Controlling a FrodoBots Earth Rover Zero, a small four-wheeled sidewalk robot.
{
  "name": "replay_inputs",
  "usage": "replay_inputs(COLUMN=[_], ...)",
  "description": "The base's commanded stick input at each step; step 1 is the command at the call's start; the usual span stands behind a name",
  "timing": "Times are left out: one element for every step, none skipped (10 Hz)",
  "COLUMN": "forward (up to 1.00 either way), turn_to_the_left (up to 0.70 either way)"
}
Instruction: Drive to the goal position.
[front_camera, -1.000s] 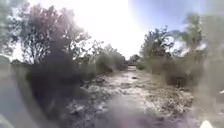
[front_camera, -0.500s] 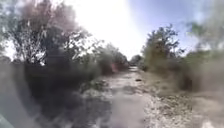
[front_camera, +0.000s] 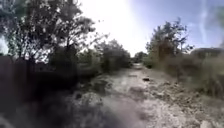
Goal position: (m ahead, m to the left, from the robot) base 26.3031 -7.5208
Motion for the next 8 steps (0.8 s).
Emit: replay_inputs(forward=[0.84, 0.84, 0.84, 0.84, 0.84, 0.84, 0.84, 0.84], turn_to_the_left=[0.0, 0.0, 0.0, -0.01, -0.18, -0.27, -0.33, -0.33])
